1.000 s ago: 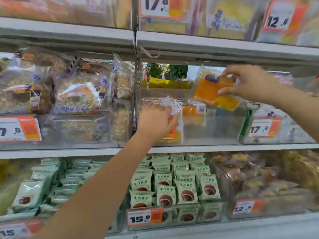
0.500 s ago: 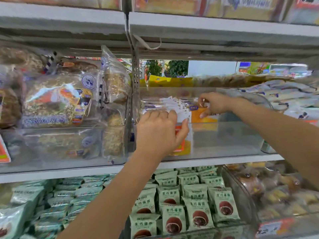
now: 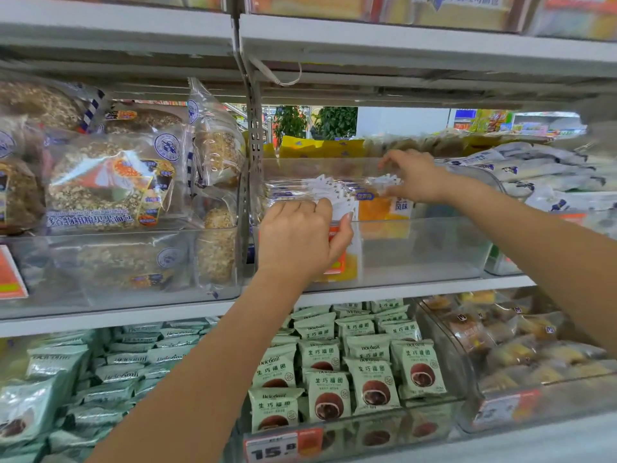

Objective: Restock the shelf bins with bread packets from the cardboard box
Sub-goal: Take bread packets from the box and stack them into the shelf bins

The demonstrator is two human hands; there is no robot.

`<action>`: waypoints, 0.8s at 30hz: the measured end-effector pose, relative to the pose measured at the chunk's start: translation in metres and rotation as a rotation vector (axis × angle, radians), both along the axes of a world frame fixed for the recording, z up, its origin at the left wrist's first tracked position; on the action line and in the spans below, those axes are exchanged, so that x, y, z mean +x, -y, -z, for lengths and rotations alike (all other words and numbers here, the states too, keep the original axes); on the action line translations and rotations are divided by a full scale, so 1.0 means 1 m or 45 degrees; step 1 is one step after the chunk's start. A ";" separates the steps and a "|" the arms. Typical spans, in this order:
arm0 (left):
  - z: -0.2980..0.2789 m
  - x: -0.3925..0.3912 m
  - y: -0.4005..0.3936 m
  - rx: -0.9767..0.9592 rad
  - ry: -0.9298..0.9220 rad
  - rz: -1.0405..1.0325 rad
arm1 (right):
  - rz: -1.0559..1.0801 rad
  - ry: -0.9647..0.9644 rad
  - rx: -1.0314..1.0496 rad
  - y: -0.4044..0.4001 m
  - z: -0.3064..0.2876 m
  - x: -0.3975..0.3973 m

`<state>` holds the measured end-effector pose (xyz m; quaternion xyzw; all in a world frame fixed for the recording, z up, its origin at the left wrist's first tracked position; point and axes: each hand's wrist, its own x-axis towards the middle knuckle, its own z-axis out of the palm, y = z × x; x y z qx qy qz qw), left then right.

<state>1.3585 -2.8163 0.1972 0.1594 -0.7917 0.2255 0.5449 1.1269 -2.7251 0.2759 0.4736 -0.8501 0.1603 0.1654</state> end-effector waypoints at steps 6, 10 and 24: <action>-0.001 0.012 -0.003 -0.097 0.188 -0.004 | -0.242 -0.153 -0.619 -0.052 0.026 0.099; 0.049 0.046 -0.021 -0.277 0.235 0.209 | -0.382 -0.236 -0.833 -0.101 0.085 0.166; 0.328 0.175 -0.090 0.348 0.992 0.280 | -0.207 0.573 0.145 -0.183 0.396 0.270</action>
